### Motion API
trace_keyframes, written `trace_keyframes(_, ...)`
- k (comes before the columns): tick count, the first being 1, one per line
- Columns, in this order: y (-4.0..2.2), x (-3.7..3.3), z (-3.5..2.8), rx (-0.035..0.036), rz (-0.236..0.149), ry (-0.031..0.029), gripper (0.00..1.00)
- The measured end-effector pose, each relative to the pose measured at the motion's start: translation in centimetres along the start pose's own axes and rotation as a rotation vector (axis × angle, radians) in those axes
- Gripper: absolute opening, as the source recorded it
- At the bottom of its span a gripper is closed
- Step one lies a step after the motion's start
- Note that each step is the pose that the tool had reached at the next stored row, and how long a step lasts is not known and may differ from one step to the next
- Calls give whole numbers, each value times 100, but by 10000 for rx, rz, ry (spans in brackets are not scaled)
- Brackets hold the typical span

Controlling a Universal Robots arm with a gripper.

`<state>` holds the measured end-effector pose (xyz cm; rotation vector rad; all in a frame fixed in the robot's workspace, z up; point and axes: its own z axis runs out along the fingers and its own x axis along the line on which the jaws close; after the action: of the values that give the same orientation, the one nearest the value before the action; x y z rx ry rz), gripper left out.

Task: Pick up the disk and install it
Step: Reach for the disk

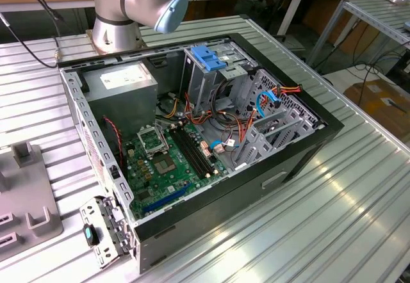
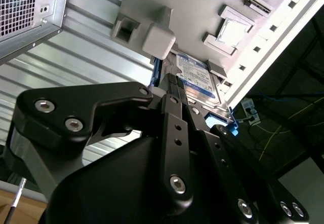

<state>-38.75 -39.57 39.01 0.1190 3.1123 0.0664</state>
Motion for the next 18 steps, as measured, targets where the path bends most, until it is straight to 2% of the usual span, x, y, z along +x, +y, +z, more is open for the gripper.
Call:
trace_keyframes(6, 159, 162, 40, 26, 1, 2, 11)
trace_keyframes(11, 249, 314, 82, 64, 1, 13, 11)
trace_keyframes(14, 313, 451, 118, 117, -1, 22, 11)
trace_keyframes(18, 359, 544, 143, 186, -1, 55, 11)
